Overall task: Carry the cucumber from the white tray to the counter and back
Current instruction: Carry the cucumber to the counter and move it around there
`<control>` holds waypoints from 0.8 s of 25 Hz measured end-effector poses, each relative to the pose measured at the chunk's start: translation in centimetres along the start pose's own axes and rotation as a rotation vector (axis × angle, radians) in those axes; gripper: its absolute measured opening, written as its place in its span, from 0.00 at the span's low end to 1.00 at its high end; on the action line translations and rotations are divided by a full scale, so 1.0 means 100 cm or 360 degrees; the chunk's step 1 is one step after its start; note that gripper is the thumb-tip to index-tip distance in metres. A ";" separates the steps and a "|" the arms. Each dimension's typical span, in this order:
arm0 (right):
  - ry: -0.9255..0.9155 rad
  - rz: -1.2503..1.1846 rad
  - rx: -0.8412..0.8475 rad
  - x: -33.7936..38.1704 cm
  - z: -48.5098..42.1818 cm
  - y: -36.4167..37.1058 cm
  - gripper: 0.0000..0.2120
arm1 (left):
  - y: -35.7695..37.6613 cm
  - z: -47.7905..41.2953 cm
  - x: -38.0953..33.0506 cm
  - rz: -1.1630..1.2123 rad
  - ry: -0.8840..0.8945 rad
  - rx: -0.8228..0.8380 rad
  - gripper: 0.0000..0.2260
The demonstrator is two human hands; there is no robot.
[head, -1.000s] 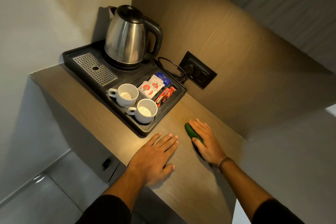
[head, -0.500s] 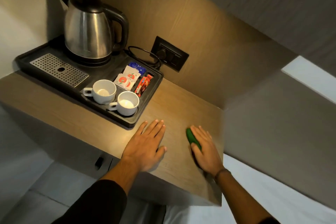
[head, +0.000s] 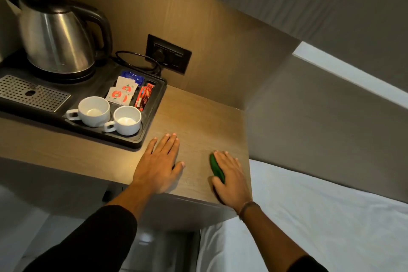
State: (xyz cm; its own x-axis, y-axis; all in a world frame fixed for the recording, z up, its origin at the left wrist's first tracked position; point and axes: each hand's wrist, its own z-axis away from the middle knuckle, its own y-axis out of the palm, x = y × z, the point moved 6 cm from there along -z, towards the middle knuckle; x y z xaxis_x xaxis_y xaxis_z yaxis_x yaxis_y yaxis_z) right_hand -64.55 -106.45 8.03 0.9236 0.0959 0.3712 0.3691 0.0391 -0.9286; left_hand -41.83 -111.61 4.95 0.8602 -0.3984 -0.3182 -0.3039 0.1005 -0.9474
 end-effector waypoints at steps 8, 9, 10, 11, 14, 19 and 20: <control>-0.0051 -0.0036 0.0001 0.009 0.036 -0.012 0.30 | -0.021 0.047 -0.024 -0.0105 -0.0110 -0.0012 0.33; -0.0072 -0.0012 -0.0007 0.019 0.041 -0.010 0.30 | -0.024 0.068 -0.028 -0.0117 -0.0144 -0.0062 0.32; -0.0148 0.0020 -0.0017 0.035 0.051 -0.006 0.30 | -0.028 0.095 -0.031 -0.0121 -0.0190 -0.0106 0.33; -0.0243 0.0051 -0.0032 0.051 0.064 -0.001 0.30 | -0.031 0.124 -0.034 -0.0120 -0.0247 -0.0126 0.34; -0.0539 0.0136 -0.0073 0.105 0.118 0.017 0.30 | -0.030 0.229 -0.037 -0.0174 -0.0463 -0.0185 0.35; -0.0921 0.0156 0.0037 0.203 0.229 0.066 0.31 | -0.020 0.428 -0.035 -0.0201 -0.0882 -0.0234 0.35; -0.1008 0.0138 0.0075 0.226 0.256 0.079 0.31 | -0.018 0.472 -0.035 -0.0213 -0.0982 -0.0236 0.35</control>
State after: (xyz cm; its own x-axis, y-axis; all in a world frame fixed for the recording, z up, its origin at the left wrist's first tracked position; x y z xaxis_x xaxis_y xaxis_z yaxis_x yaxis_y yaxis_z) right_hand -43.45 -78.49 9.11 0.7045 0.6690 0.2368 0.2776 0.0474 -0.9595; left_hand -24.92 -67.35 6.10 0.9583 0.2030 -0.2009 -0.1930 -0.0584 -0.9795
